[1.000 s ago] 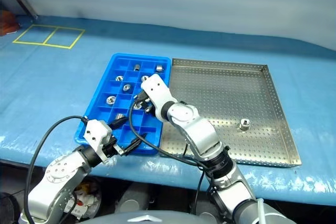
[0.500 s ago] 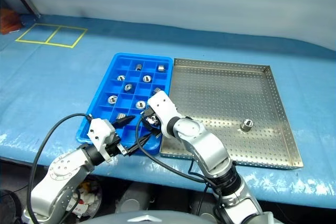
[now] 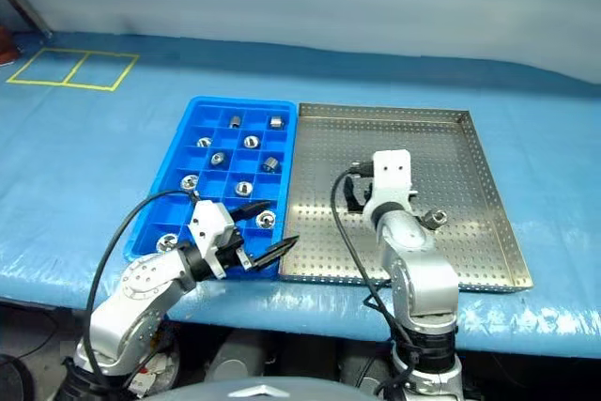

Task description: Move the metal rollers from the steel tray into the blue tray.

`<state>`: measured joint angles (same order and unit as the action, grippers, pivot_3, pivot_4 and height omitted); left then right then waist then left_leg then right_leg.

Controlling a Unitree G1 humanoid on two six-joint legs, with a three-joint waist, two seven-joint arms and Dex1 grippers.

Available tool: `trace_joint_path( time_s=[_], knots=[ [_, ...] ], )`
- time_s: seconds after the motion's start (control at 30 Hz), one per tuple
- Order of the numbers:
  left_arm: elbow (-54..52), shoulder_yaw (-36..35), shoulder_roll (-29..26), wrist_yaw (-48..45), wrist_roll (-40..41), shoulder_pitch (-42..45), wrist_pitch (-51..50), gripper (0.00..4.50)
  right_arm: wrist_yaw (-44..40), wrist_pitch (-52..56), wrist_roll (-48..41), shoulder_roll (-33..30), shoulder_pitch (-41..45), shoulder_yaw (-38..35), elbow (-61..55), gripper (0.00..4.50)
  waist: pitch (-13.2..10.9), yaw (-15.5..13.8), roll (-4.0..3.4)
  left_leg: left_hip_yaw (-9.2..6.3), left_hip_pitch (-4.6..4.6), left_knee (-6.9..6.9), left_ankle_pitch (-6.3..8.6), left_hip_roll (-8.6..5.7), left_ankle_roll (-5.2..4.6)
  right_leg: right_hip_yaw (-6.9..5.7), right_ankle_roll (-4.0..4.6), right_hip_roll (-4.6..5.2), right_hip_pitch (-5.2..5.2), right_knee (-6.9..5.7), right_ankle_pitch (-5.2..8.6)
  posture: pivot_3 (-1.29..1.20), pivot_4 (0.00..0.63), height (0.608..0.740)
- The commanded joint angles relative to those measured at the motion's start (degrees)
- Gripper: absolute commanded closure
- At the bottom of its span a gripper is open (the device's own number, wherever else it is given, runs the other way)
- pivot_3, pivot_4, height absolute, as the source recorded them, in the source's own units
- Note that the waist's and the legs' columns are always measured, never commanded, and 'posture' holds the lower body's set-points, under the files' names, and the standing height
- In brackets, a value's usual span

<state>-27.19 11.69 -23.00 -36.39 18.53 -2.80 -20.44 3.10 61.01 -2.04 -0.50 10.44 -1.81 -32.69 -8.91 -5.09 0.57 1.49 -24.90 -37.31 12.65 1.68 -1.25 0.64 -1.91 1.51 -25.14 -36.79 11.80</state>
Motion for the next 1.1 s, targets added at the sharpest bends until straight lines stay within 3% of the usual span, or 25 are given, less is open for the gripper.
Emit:
trace_joint_path(
  time_s=[0.03, 0.23, 0.5, 0.93, 1.03, 1.1],
  knots=[
    [0.3, 2.1, 1.4, -0.1, -0.9, 2.0, 1.4, 0.00, 3.4, -2.9, 2.2, 0.7, -1.7, -2.8, -1.9, 0.03, 0.0, 0.8, 0.00, 0.01, 0.02, -0.01, 0.00, 0.00, 0.00, 0.01, 0.00, -0.02, 0.02, -0.01, 0.00, 0.13, 0.150, 0.740],
    [2.8, 4.6, 3.3, -0.4, -2.4, 5.2, 2.2, 0.00, 7.0, -6.3, 3.1, 3.8, -4.5, -6.3, 0.3, 0.03, 0.0, 3.3, 0.00, -0.03, 0.21, -0.01, 0.00, 0.03, -0.01, 0.12, -0.01, -0.08, 0.13, -0.07, 0.00, 0.10, 0.150, 0.740],
    [3.1, 6.3, 4.3, -0.6, -2.2, 5.8, 1.7, 0.00, 11.6, -14.0, 0.2, 7.8, -5.0, -12.5, 6.9, 0.03, 0.0, 3.9, 0.00, -0.06, 0.33, -0.07, -0.01, 0.02, -0.02, 0.18, -0.08, -0.08, 0.29, -0.06, -0.04, 0.10, 0.150, 0.740],
    [2.1, 6.5, 4.2, 0.1, -1.8, 4.7, 1.2, 0.00, 10.2, -19.5, -5.3, 5.7, -1.4, -13.3, 19.2, 0.03, 0.0, 3.9, 0.00, -0.14, 0.46, -0.12, -0.02, 0.02, -0.03, 0.19, -0.09, -0.10, 0.46, -0.06, -0.06, 0.14, 0.150, 0.740],
    [2.0, 6.5, 4.3, 0.3, -1.8, 4.5, 1.2, 0.00, 10.3, -20.7, -4.8, 5.1, -1.1, -13.0, 20.9, 0.57, 0.0, 4.2, 0.01, -0.10, 0.51, -0.23, -0.01, 0.04, -0.05, 0.23, -0.16, -0.09, 0.52, -0.05, -0.11, 0.14, 0.150, 0.740],
    [1.9, 6.4, 4.4, 0.6, -2.0, 4.3, 1.3, 0.00, 10.0, -21.0, -4.9, 5.0, -1.1, -12.9, 21.1, 1.22, 0.0, 4.4, 0.01, -0.08, 0.54, -0.29, -0.03, 0.07, -0.07, 0.25, -0.18, -0.08, 0.55, -0.07, -0.13, 0.14, 0.150, 0.740]
  ],
)
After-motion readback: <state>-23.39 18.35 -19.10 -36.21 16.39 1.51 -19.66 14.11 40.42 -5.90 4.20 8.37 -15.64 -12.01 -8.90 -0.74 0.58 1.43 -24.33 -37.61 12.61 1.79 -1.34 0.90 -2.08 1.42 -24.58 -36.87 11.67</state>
